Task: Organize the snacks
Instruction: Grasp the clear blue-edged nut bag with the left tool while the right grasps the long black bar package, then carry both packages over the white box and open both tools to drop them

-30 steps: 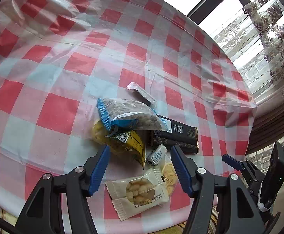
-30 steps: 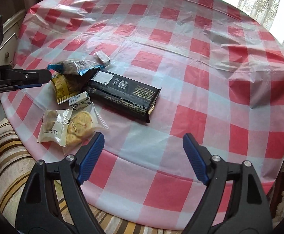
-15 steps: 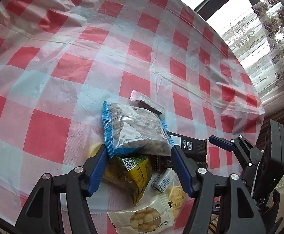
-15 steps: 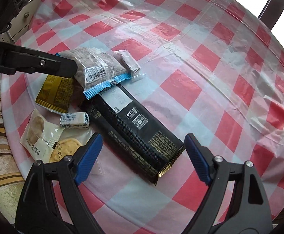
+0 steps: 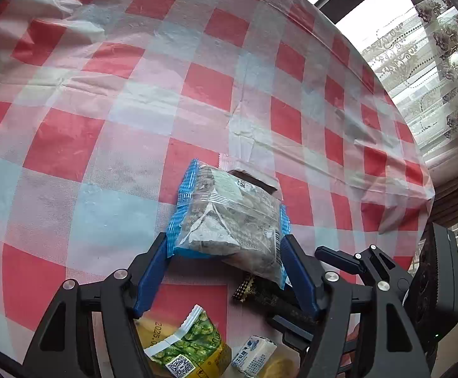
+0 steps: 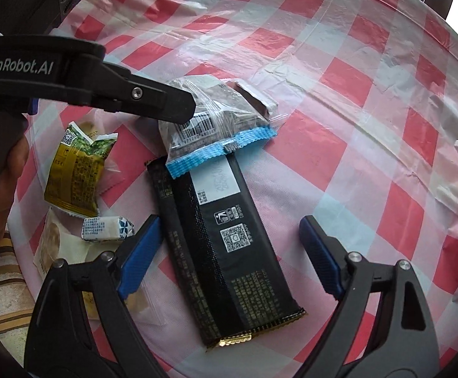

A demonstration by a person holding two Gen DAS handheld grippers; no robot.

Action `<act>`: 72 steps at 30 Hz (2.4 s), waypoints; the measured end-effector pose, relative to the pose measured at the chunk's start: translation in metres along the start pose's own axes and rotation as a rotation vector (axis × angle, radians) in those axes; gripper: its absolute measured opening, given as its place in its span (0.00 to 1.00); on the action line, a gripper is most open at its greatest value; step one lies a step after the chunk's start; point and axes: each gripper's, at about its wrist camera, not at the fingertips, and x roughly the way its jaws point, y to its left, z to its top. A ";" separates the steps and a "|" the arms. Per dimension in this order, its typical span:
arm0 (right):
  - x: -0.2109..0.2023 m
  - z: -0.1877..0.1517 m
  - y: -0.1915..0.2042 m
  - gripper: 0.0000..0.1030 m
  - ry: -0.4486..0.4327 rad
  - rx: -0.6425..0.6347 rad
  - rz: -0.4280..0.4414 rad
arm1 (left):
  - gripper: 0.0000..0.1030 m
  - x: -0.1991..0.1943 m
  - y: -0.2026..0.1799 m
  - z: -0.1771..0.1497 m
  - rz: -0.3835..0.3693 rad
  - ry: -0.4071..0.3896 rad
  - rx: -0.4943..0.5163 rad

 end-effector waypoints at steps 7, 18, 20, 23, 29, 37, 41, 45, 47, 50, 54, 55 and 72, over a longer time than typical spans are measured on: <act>-0.002 0.001 -0.001 0.71 -0.033 0.130 -0.062 | 0.55 0.014 -0.014 0.010 0.044 -0.009 0.054; -0.023 -0.028 -0.007 0.55 -0.023 0.286 -0.125 | 0.28 0.008 -0.020 0.007 -0.035 -0.012 0.057; -0.027 -0.036 -0.009 0.55 -0.021 0.317 -0.139 | 0.27 0.006 -0.021 0.003 -0.043 -0.012 0.055; -0.034 -0.049 -0.011 0.55 -0.022 0.365 -0.151 | 0.26 0.004 -0.024 -0.004 -0.055 -0.008 0.056; -0.049 -0.073 -0.026 0.55 -0.029 0.511 -0.189 | 0.25 -0.007 -0.033 -0.026 -0.073 -0.004 0.077; -0.075 -0.097 -0.031 0.55 -0.066 0.597 -0.220 | 0.23 -0.020 -0.051 -0.056 -0.085 -0.001 0.139; -0.084 -0.106 -0.028 0.55 -0.074 0.613 -0.219 | 0.21 -0.026 -0.062 -0.067 -0.087 -0.003 0.174; -0.093 -0.114 -0.026 0.55 -0.088 0.631 -0.224 | 0.21 -0.031 -0.071 -0.079 -0.106 0.005 0.193; -0.099 -0.119 -0.024 0.55 -0.096 0.638 -0.227 | 0.21 -0.035 -0.076 -0.086 -0.122 0.007 0.203; -0.107 -0.128 -0.021 0.55 -0.101 0.648 -0.230 | 0.21 -0.039 -0.081 -0.097 -0.132 0.013 0.211; -0.120 -0.142 -0.019 0.55 -0.112 0.670 -0.236 | 0.21 -0.043 -0.089 -0.111 -0.150 0.027 0.217; -0.123 -0.146 -0.019 0.55 -0.114 0.676 -0.238 | 0.21 -0.045 -0.092 -0.114 -0.153 0.028 0.222; -0.178 -0.228 -0.022 0.55 -0.135 0.769 -0.302 | 0.21 -0.051 -0.168 -0.178 -0.248 0.116 0.370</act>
